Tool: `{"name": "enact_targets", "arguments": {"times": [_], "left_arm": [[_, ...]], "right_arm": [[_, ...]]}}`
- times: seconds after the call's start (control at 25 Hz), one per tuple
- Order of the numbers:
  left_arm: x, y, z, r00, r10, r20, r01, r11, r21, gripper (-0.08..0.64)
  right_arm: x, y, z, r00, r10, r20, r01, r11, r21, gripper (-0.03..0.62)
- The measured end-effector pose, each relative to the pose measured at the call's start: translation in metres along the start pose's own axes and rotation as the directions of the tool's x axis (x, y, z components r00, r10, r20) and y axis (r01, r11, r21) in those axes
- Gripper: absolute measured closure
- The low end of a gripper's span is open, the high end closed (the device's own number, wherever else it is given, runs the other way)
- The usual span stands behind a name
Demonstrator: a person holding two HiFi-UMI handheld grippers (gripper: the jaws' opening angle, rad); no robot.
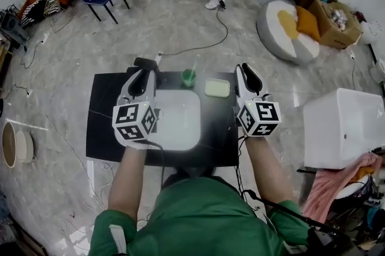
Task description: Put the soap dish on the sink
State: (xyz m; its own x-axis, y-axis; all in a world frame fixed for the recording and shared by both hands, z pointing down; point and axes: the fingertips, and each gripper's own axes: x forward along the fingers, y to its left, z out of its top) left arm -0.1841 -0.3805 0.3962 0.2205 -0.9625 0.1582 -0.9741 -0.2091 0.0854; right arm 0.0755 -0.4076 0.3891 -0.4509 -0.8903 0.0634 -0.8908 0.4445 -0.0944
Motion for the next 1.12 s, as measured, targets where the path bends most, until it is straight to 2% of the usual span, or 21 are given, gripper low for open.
{"name": "enact_targets", "arguments": {"times": [0.2,0.52,0.76,1.12], "left_arm": [[-0.031,-0.015,0.036,0.997,-0.003,0.082,0.002,1.000,0.011,0.487],[-0.059,-0.025,0.078,0.987,-0.003,0.162,-0.004,0.999,0.041,0.486],[-0.066,-0.030,0.087,0.984,-0.011,0.175,0.003,0.999,0.046,0.486],[-0.066,-0.037,0.090,0.983,-0.029,0.184,0.022,0.999,0.039,0.486]], "right_arm": [[-0.027,0.013,0.028,0.998,0.008,0.062,-0.007,1.000,-0.017,0.526],[-0.054,0.006,0.073,0.990,-0.008,0.142,0.013,0.999,-0.034,0.526],[-0.066,0.008,0.090,0.985,-0.011,0.174,0.022,0.998,-0.063,0.526],[-0.067,0.013,0.086,0.985,-0.001,0.172,0.011,0.998,-0.058,0.525]]}}
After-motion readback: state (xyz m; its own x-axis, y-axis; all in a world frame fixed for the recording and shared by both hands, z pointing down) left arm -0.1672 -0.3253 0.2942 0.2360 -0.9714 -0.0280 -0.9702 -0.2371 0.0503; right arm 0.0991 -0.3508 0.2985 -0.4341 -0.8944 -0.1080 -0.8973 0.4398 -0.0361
